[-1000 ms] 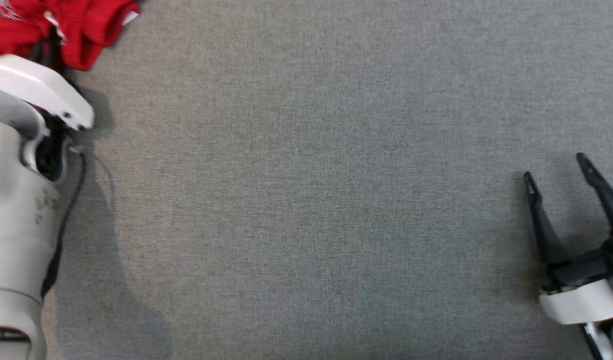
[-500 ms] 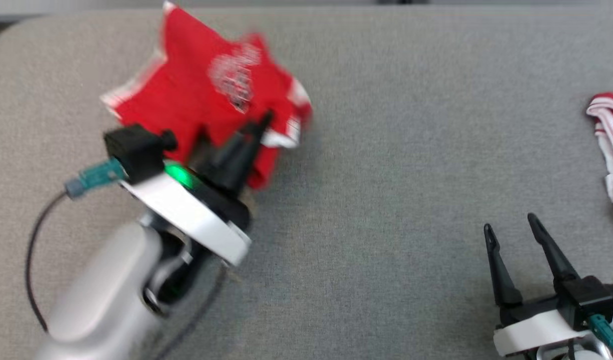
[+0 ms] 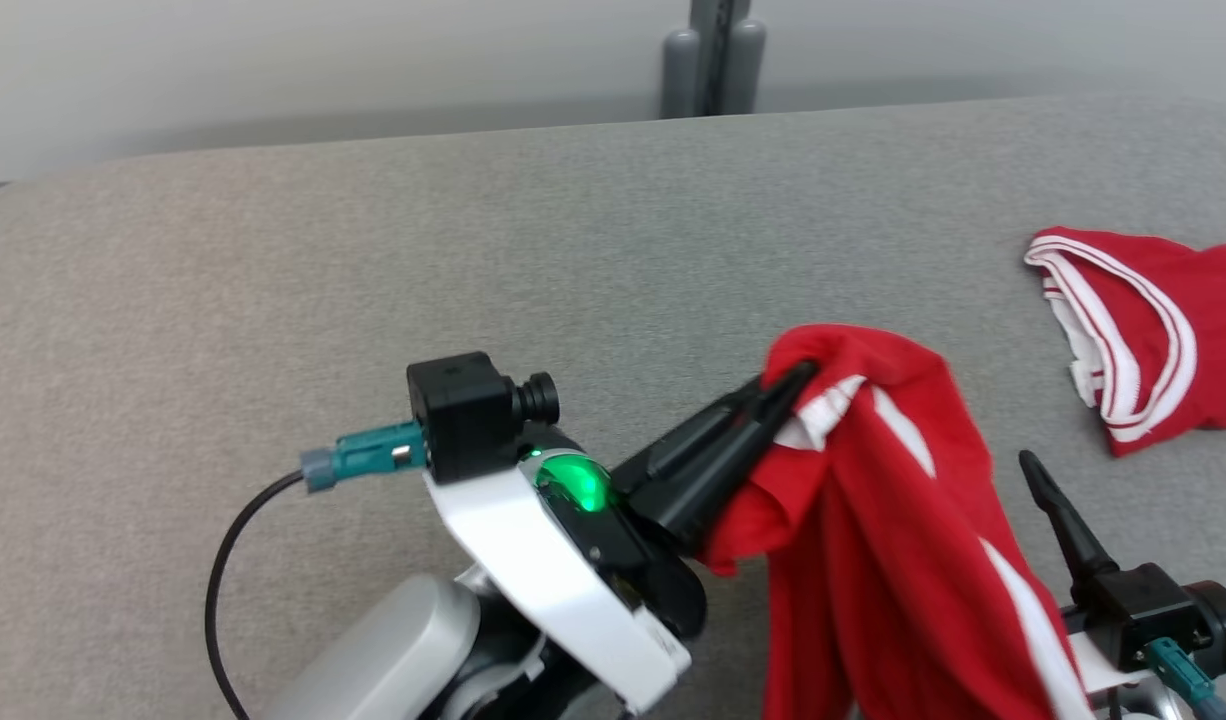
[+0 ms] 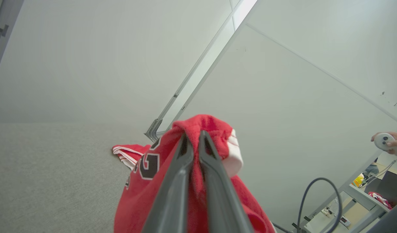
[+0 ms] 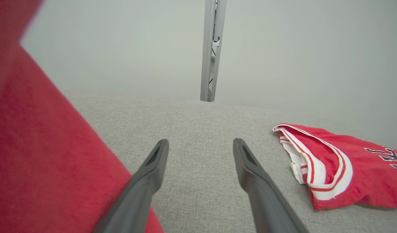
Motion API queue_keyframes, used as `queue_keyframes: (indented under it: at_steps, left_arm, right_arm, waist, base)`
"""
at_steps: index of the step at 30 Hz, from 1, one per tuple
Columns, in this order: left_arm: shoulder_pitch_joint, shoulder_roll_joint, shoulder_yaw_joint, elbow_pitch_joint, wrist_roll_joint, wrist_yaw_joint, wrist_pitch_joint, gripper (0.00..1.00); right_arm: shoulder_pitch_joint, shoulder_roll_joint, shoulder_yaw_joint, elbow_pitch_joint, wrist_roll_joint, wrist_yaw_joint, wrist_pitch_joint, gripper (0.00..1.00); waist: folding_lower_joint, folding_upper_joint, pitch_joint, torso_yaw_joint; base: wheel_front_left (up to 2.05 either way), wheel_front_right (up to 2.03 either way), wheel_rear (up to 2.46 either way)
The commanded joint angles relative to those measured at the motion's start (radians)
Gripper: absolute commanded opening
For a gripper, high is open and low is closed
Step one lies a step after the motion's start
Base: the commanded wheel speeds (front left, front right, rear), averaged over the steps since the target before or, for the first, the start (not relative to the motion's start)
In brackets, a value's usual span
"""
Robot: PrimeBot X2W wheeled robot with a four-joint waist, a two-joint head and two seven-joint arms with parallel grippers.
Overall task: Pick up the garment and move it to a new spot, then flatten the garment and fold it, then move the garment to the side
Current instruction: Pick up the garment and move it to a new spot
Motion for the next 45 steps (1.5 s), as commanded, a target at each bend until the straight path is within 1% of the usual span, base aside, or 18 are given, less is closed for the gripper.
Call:
queue_keyframes:
  at_steps: [1, 4, 7, 9, 11, 14, 15, 16, 17, 19, 22, 27, 29, 31, 34, 37, 42, 45]
  left_arm:
    - [-0.007, 0.005, 0.013, 0.037, -0.004, 0.008, 0.003, 0.0]
    - [-0.036, 0.016, 0.054, 0.205, 0.001, 0.016, -0.018, 0.0]
    - [-0.086, 0.033, 0.094, 0.404, 0.061, 0.008, -0.086, 0.0]
    - [-0.12, 0.029, 0.121, 0.532, 0.088, -0.003, -0.147, 0.0]
    - [-0.155, 0.03, 0.121, 0.657, 0.112, -0.024, -0.183, 0.0]
    - [-0.182, 0.013, 0.11, 0.843, 0.106, -0.076, -0.184, 0.0]
    - [-0.187, 0.008, 0.106, 0.904, 0.098, -0.087, -0.179, 0.33]
    - [-0.191, 0.006, 0.1, 0.956, 0.1, -0.098, -0.179, 0.84]
    - [-0.197, 0.008, 0.093, 1.006, 0.114, -0.101, -0.189, 1.0]
    - [-0.189, -0.005, 0.082, 1.088, 0.121, -0.113, -0.209, 1.0]
    - [-0.194, 0.001, 0.06, 1.16, 0.162, -0.124, -0.279, 1.0]
    - [-0.178, 0.014, 0.049, 1.155, 0.23, -0.125, -0.35, 1.0]
    - [-0.15, 0.04, 0.073, 1.099, 0.279, -0.101, -0.362, 1.0]
    - [-0.102, 0.064, 0.149, 0.971, 0.343, -0.058, -0.363, 1.0]
    - [0.06, 0.081, 0.267, 0.763, 0.446, 0.01, -0.361, 1.0]
    - [0.227, 0.086, 0.383, 0.575, 0.532, 0.064, -0.362, 1.0]
    - [0.492, 0.056, 0.52, 0.4, 0.646, 0.103, -0.362, 1.0]
    - [0.598, 0.027, 0.593, 0.358, 0.681, 0.09, -0.362, 1.0]
  right_arm:
    - [-0.005, -0.002, 0.006, 0.006, 0.012, 0.0, -0.004, 1.0]
    - [-0.005, -0.002, 0.021, 0.012, 0.028, 0.0, -0.004, 1.0]
    - [-0.009, -0.002, 0.044, 0.018, 0.039, 0.0, -0.004, 1.0]
    - [-0.008, -0.003, 0.049, 0.02, 0.047, 0.0, -0.004, 1.0]
    - [-0.004, -0.003, 0.055, 0.022, 0.049, 0.0, -0.004, 1.0]
    - [0.005, -0.003, 0.061, 0.028, 0.05, 0.0, -0.004, 1.0]
    - [0.005, -0.003, 0.063, 0.03, 0.05, 0.0, -0.004, 1.0]
    - [0.003, -0.003, 0.067, 0.033, 0.05, 0.0, -0.004, 1.0]
    - [0.001, -0.003, 0.07, 0.035, 0.051, 0.0, -0.004, 1.0]
    - [-0.004, -0.003, 0.064, 0.034, 0.057, 0.0, -0.004, 1.0]
    - [-0.001, -0.003, 0.055, 0.034, 0.059, 0.0, -0.004, 1.0]
    - [0.02, -0.003, 0.025, 0.027, 0.059, 0.0, -0.004, 1.0]
    - [0.026, -0.003, 0.0, 0.017, 0.055, 0.0, -0.004, 1.0]
    - [0.032, -0.003, -0.025, 0.003, 0.047, 0.0, -0.004, 1.0]
    - [0.048, -0.003, -0.058, -0.026, 0.022, 0.0, -0.004, 1.0]
    - [0.057, -0.003, -0.091, -0.044, -0.001, 0.0, -0.004, 1.0]
    - [0.076, -0.003, -0.136, -0.072, -0.03, 0.0, -0.004, 1.0]
    - [0.092, -0.002, -0.144, -0.072, -0.05, 0.0, -0.004, 1.0]
  waist:
    - [0.0, 0.0, -0.007, -0.028]
    - [0.0, 0.0, -0.007, -0.059]
    - [0.0, 0.0, -0.006, -0.089]
    - [0.0, 0.0, -0.003, -0.104]
    - [0.0, 0.0, -0.004, -0.115]
    - [0.0, 0.0, -0.007, -0.125]
    - [0.0, 0.0, -0.007, -0.128]
    - [0.0, 0.0, -0.008, -0.133]
    - [0.0, 0.0, -0.008, -0.137]
    - [0.0, 0.0, -0.01, -0.141]
    - [0.0, 0.0, -0.016, -0.137]
    - [0.0, 0.0, -0.039, -0.114]
    - [0.0, 0.0, -0.058, -0.1]
    - [0.0, 0.0, -0.08, -0.085]
    - [0.0, 0.0, -0.116, -0.061]
    - [0.0, 0.0, -0.144, -0.039]
    - [0.0, 0.0, -0.174, -0.005]
    - [0.0, 0.0, -0.189, 0.015]
  base:
    - [0.0, 0.0, 0.0]
    - [0.0, 0.0, 0.0]
    - [0.0, 0.0, 0.0]
    - [0.0, 0.0, 0.0]
    - [0.0, 0.0, 0.0]
    - [0.0, 0.0, 0.0]
    - [0.0, 0.0, 0.0]
    - [0.0, 0.0, 0.0]
    - [0.0, 0.0, 0.0]
    - [0.0, 0.0, 0.0]
    - [0.0, 0.0, 0.0]
    - [0.0, 0.0, 0.0]
    - [0.0, 0.0, 0.0]
    - [0.0, 0.0, 0.0]
    - [0.0, 0.0, 0.0]
    - [0.0, 0.0, 0.0]
    - [0.0, 0.0, 0.0]
    - [0.0, 0.0, 0.0]
